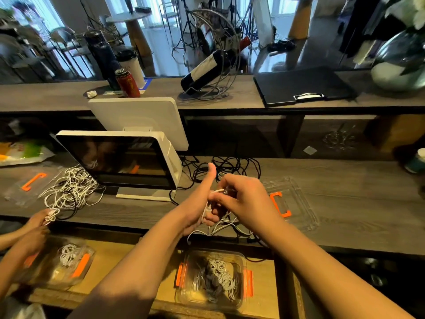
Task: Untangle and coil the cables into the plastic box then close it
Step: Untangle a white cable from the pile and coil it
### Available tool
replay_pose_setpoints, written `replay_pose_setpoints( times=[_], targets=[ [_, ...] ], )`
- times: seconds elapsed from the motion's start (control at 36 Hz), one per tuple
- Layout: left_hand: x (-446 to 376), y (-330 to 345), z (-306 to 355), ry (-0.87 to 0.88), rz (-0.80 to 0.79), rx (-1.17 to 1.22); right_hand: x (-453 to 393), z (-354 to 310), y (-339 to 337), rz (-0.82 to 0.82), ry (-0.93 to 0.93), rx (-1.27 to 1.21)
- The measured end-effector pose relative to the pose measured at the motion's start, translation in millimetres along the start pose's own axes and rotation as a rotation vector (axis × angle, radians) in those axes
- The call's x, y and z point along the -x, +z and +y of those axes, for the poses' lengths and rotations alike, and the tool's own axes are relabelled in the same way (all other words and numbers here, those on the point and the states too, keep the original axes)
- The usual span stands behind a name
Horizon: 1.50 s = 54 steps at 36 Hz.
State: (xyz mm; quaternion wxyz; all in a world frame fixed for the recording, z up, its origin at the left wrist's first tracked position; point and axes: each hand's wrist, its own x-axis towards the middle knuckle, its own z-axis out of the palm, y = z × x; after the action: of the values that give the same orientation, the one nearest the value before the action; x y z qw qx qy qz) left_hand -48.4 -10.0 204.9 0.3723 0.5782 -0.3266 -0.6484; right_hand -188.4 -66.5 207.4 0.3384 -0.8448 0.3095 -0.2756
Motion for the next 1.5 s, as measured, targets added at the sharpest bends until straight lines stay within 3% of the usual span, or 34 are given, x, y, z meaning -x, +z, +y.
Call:
replay_pose_setpoints(
  times=[0.11,0.33,0.5,0.69,0.89,1.11,1.31,1.5],
  targets=[
    [7.6,-3.1,-0.1,-0.064,-0.123,-0.056,0.4,4.6,-0.4,0.006,0.0,0.037],
    [20.4,-3.1,-0.8,-0.098,-0.202,-0.226,-0.4,9.2,-10.1,-0.05,0.033,-0.052],
    [23.4,-1.7,-7.2,-0.059,-0.12,-0.225,5.2,15.1,-18.1,-0.011,0.088,-0.061],
    [16.5,10.4,-13.9,0.125,0.036,0.064,16.4,23.1,-17.9,0.009,0.147,-0.091],
    [5.2,18.7,-20.2,0.224,0.168,0.133,27.5,33.1,-12.9,0.05,0.189,-0.132],
    [0.4,21.3,-15.2,0.286,0.303,0.346,39.4,36.1,1.4,-0.028,0.256,-0.165],
    [3.5,11.3,-4.0,0.283,0.164,0.734,44.4,30.7,26.5,-0.076,0.301,-0.217],
    [-0.6,-0.3,-0.9,0.281,0.178,0.814,43.2,16.4,40.5,-0.068,0.326,-0.166]
  ],
)
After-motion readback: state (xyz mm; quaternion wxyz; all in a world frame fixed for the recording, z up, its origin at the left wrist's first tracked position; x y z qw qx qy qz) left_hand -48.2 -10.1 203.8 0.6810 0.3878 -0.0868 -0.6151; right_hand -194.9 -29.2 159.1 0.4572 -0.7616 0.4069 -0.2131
